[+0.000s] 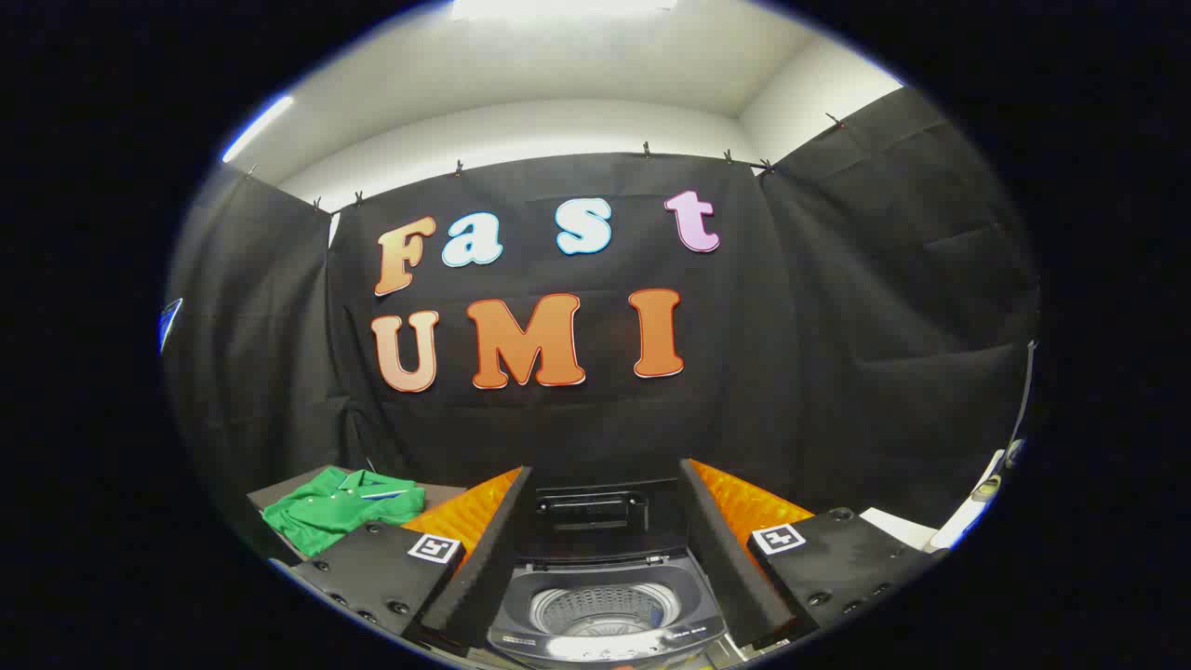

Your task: Put the clothes into the washing machine and then close the washing machine lid.

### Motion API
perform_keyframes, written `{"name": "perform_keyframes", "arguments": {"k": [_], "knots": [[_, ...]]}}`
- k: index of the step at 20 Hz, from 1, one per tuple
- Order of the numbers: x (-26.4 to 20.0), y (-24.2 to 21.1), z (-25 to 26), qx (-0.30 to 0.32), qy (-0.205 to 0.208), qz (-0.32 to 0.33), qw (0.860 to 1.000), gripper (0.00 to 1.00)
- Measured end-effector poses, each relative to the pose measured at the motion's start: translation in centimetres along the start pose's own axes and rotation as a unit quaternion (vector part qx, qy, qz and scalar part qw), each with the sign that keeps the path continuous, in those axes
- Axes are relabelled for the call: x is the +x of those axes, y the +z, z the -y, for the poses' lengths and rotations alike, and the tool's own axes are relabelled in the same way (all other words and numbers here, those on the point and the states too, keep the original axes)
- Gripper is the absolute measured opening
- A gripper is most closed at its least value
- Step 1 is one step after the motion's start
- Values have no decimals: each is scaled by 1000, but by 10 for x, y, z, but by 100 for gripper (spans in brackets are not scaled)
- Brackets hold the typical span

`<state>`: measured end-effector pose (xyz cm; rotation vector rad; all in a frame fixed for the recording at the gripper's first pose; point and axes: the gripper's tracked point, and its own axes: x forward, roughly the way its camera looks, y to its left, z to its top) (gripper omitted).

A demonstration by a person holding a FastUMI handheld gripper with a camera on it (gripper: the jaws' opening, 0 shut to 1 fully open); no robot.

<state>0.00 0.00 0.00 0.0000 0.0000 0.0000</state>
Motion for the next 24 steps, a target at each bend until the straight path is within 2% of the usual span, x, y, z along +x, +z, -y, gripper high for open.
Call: {"name": "perform_keyframes", "arguments": {"k": [2,18,24], "knots": [[2,2,-16,0,-4,4,1000,98],[7,15,-137,-13,47,10,999,98],[18,7,-203,0,125,8,992,98]]}}
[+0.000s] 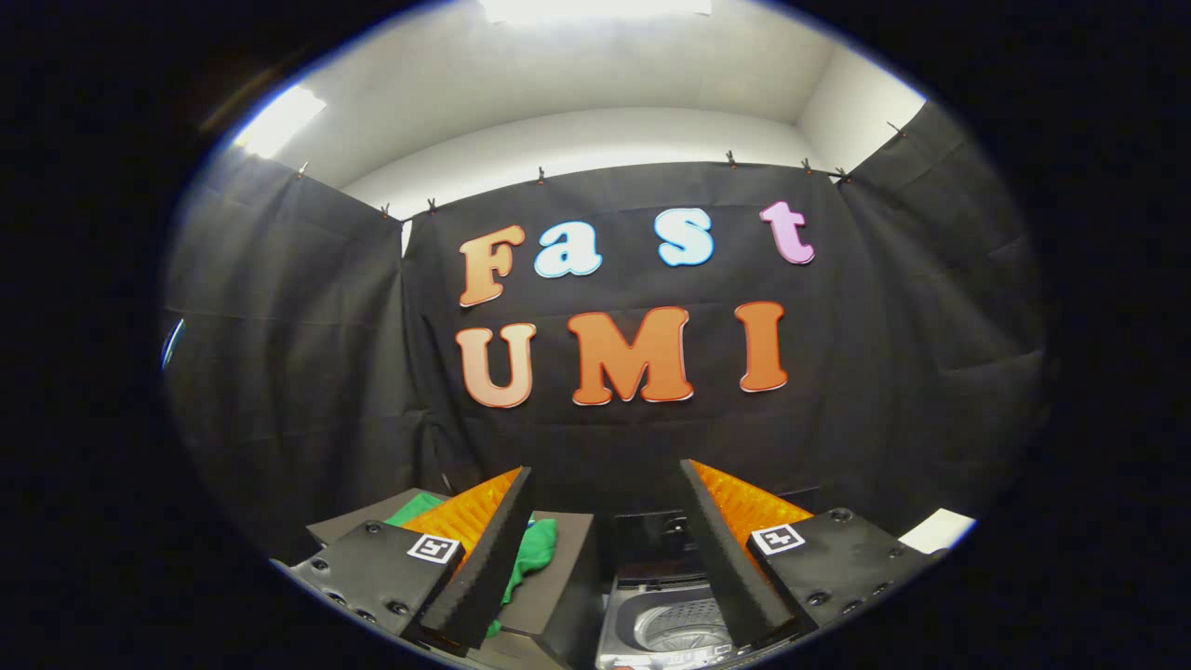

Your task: Put the clothes into the washing machine and then close the washing machine lid.

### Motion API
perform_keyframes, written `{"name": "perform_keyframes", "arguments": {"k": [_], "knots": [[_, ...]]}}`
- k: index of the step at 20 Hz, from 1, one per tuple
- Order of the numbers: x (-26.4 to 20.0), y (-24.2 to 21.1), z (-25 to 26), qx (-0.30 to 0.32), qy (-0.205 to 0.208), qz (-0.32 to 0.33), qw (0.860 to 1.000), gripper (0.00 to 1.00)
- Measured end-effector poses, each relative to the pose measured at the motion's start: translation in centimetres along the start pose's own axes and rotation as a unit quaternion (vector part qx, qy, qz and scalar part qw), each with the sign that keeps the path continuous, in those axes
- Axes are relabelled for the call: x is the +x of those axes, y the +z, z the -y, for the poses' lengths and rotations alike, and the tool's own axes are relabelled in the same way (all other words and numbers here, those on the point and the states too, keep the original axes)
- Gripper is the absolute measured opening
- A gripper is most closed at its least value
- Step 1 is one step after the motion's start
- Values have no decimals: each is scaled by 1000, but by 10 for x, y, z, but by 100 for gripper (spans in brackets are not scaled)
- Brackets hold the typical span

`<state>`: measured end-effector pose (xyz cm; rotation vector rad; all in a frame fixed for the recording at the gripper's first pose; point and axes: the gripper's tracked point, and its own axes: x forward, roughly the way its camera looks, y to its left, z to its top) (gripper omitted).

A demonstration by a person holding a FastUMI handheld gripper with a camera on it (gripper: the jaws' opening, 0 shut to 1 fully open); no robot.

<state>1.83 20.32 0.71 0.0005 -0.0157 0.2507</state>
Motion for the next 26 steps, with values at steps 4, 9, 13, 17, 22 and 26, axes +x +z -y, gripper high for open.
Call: {"name": "perform_keyframes", "arguments": {"k": [4,9,13,17,22,26], "knots": [[7,2,-30,-7,32,4,999,98],[13,-10,-34,12,45,-15,999,98],[19,-7,-42,18,63,-13,998,98],[40,1,-76,-8,105,-6,994,98],[65,-36,-156,-18,195,-45,980,98],[80,-72,-194,7,224,-97,970,99]]}}
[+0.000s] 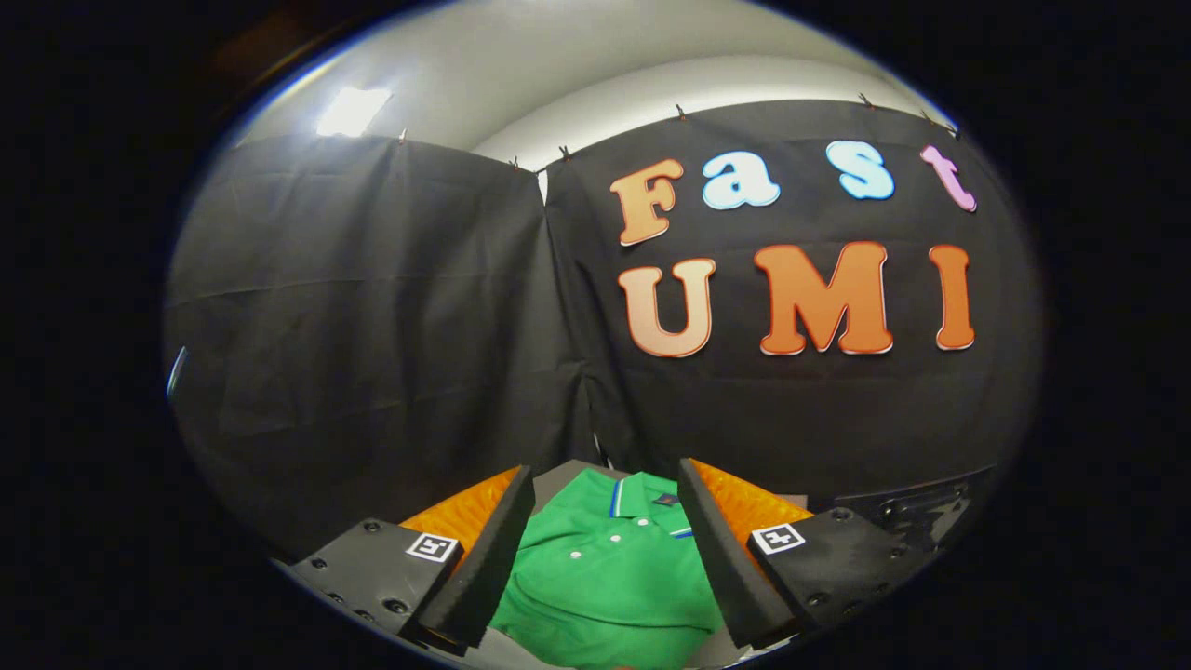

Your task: Put the clothes into the washing machine and then close the washing machine lid.

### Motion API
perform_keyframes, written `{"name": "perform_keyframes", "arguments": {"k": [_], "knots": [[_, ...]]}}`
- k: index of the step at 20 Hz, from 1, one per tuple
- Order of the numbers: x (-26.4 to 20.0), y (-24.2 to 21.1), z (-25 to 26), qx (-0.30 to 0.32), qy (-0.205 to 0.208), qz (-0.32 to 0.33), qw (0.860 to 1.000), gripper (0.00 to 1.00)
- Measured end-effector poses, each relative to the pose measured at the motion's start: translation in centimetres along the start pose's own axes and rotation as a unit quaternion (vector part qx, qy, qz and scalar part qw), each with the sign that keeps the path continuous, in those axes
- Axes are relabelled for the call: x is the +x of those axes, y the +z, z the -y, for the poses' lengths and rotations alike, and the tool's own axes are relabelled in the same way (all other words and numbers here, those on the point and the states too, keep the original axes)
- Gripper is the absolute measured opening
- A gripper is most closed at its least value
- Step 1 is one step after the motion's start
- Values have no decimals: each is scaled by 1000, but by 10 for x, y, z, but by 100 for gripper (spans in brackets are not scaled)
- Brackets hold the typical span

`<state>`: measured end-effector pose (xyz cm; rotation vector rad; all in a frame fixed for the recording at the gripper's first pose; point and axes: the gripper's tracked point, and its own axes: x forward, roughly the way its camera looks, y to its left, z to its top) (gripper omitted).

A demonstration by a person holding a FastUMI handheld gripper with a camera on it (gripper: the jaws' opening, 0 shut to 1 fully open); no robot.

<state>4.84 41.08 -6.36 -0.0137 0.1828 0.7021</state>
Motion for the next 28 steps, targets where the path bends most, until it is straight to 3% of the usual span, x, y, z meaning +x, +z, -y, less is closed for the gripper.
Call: {"name": "perform_keyframes", "arguments": {"k": [5,9,15,28], "knots": [[25,-19,2,-1,-21,-33,999,99],[47,-41,22,2,-62,-76,995,99],[68,-93,29,32,-92,-173,980,99],[82,-136,45,37,-139,-251,957,97]]}}
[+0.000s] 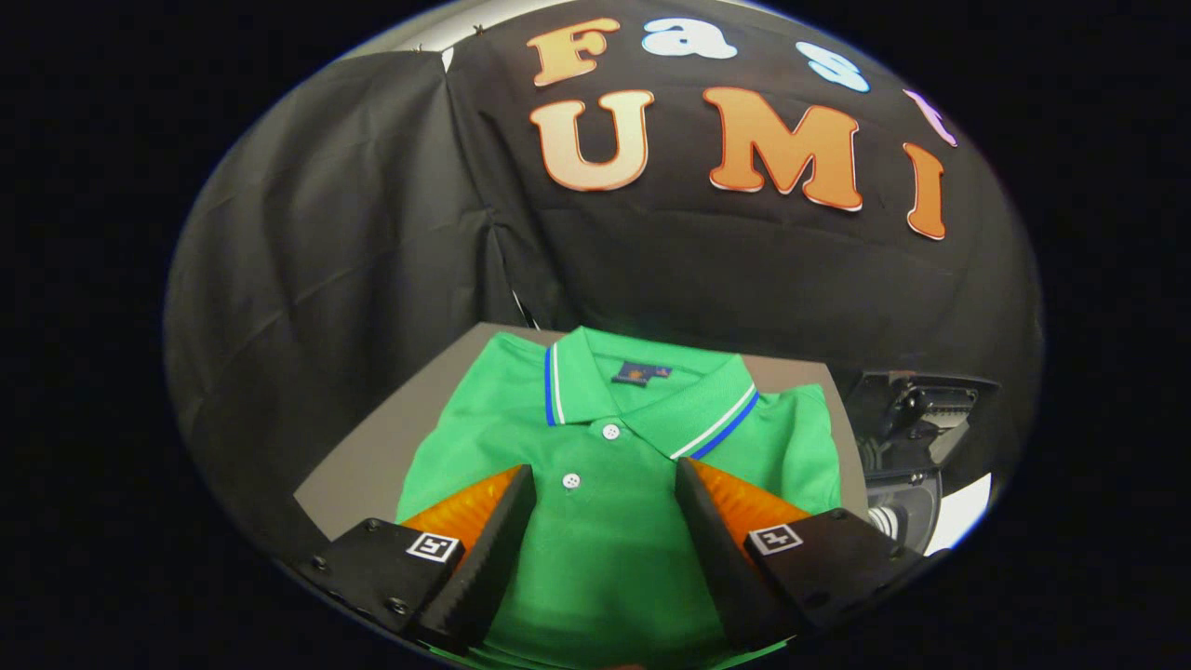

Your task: Put the clothes into the washing machine and then close the washing machine lid.

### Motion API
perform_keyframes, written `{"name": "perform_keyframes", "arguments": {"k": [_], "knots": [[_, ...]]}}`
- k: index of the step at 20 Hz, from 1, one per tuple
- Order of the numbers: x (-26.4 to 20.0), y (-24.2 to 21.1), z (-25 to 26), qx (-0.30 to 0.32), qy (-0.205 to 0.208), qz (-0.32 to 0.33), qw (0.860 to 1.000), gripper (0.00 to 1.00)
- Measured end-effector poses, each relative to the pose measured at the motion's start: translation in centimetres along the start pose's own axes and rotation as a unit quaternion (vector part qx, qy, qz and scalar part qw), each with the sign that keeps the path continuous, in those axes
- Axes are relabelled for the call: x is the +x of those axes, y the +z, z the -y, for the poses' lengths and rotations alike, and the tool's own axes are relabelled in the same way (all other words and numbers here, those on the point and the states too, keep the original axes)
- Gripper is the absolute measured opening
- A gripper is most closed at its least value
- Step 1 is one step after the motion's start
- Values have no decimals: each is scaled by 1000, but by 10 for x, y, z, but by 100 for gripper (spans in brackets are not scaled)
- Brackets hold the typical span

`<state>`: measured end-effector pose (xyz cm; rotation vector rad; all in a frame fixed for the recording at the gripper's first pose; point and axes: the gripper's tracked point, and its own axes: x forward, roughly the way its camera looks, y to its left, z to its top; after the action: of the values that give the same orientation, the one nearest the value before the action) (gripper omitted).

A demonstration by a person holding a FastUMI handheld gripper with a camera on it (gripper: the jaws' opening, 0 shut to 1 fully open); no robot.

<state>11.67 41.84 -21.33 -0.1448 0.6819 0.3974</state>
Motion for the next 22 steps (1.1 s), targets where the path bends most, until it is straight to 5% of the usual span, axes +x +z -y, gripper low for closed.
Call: {"name": "perform_keyframes", "arguments": {"k": [6,12,13,15,19,22], "knots": [[-1,-1,0,-13,20,21,999,95],[0,-1,-6,-18,46,19,999,82],[-1,0,-6,-20,46,23,998,65],[0,-1,-7,-29,55,16,998,64],[-6,2,-8,-16,58,10,998,32],[-3,5,-9,-7,62,20,998,20]]}}
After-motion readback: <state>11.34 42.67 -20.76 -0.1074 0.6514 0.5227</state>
